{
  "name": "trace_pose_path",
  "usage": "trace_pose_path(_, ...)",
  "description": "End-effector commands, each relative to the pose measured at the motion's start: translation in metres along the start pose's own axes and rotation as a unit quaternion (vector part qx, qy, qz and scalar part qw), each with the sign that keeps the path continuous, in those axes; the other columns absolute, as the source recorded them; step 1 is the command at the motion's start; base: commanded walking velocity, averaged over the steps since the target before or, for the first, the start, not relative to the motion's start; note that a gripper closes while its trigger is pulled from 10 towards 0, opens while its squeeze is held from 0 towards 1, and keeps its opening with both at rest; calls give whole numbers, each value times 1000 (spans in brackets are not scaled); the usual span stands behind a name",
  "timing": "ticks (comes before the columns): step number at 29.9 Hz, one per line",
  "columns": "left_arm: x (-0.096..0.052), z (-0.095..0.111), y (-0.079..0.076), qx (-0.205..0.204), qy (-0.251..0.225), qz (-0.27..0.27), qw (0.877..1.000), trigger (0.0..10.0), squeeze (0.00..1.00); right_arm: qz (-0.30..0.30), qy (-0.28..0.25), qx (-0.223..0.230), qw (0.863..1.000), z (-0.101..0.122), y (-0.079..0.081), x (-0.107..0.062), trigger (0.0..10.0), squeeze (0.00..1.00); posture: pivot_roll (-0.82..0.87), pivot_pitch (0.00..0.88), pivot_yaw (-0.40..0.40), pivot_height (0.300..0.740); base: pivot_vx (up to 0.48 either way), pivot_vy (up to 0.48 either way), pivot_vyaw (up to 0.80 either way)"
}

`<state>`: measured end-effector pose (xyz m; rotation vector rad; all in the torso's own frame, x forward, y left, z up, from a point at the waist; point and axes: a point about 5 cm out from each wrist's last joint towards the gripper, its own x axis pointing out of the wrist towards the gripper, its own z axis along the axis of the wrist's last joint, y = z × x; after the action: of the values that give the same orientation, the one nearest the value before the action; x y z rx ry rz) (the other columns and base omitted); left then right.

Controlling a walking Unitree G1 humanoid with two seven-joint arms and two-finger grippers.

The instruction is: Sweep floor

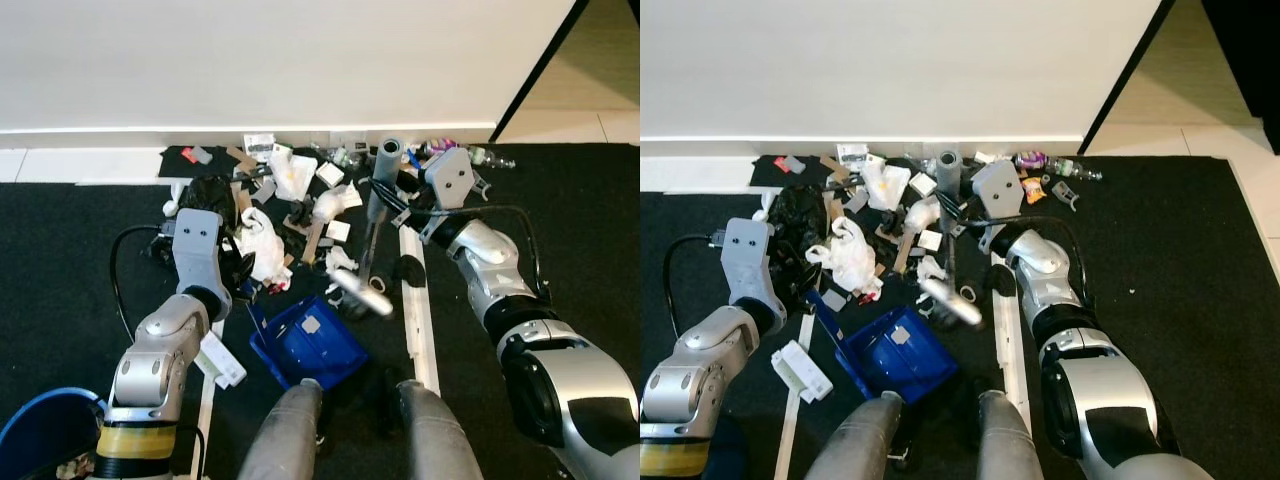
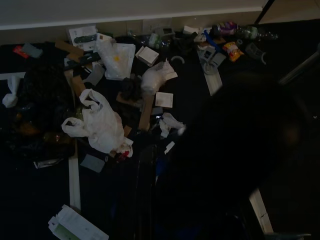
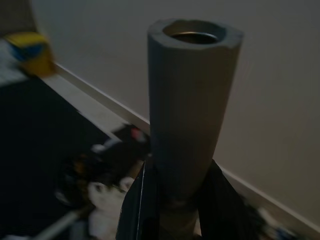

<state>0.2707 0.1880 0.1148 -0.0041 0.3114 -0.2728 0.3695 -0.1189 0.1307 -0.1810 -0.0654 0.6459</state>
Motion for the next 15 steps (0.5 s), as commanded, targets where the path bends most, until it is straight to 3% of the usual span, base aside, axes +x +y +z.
trace_pose_path(1,2,-5,-17,-38,-3,-52,998,10000,0,-13,38,-9,999,-14,1,-5,10000,0,198,306,-6,740,0,0,0)
trace_pose_path(4,4,-6,-13,-49,-19,-31,998,10000,0,-76,96,-16,992,-30,-6,-14,10000,0,205,319,-8,740,0,0,0)
trace_pose_path(9,17,-3,-15,-68,-53,-28,996,10000,0,-126,100,42,986,-38,-12,-20,10000,0,192,319,-10,740,0,0,0)
trace_pose_path(15,26,0,-27,-75,-64,-59,993,10000,0,-157,112,17,981,-39,-21,-25,10000,0,168,314,-9,740,0,0,0)
